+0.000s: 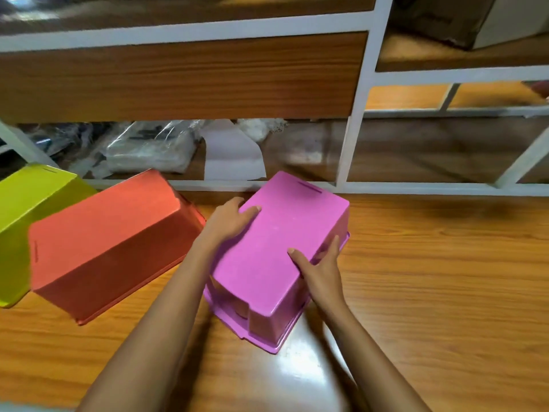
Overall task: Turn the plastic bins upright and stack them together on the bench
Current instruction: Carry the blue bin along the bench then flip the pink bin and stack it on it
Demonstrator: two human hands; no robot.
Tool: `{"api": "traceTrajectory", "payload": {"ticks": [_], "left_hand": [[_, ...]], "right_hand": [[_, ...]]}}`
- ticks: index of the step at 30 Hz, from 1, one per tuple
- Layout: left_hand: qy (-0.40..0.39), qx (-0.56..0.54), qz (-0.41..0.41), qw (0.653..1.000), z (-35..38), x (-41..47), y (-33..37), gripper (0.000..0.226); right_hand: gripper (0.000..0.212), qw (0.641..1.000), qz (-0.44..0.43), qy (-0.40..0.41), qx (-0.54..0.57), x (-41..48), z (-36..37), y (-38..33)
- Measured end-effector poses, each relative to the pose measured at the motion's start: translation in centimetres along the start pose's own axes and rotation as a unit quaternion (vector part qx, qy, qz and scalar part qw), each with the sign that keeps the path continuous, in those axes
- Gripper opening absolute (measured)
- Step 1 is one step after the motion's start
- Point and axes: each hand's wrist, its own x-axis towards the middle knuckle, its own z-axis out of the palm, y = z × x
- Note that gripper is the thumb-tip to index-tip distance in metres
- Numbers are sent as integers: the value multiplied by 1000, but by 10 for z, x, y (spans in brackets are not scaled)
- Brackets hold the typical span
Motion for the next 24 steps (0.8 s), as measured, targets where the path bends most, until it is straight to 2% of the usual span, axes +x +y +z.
{"api": "traceTrajectory", "payload": {"ticks": [3, 6, 9, 13, 15, 18, 21, 23, 24], "left_hand": [[-30, 9, -32, 999, 6, 6, 0, 63], [-12, 7, -38, 999, 11, 4, -1, 63], [6, -11, -29, 1000, 13, -3, -3, 57], [-3, -153, -41, 987, 7, -8, -1, 50], [-26, -256, -55, 965, 9, -11, 1, 47], [-89, -411, -90, 903, 24, -23, 4, 42], [-125, -515, -140, 837, 52, -32, -8, 42], [-106, -536, -151, 824, 67, -35, -17, 43], [-85, -526, -135, 836, 69, -35, -17, 41]], "right_hand": [[122, 999, -4, 15, 49, -9, 9, 1], [116, 998, -8, 42, 51, -15, 13, -8], [111, 997, -20, 79, 1, -19, 7, -27], [102, 987, -74, 86, -114, -18, -6, -62], [101, 975, -95, 88, -179, -16, -11, -79], [103, 948, -98, 79, -291, -17, -19, -103], [72, 896, -135, 60, -419, -22, -21, -116], [59, 856, -182, 50, -482, -26, -23, -125], [57, 841, -195, 43, -503, -28, -24, -130]]}}
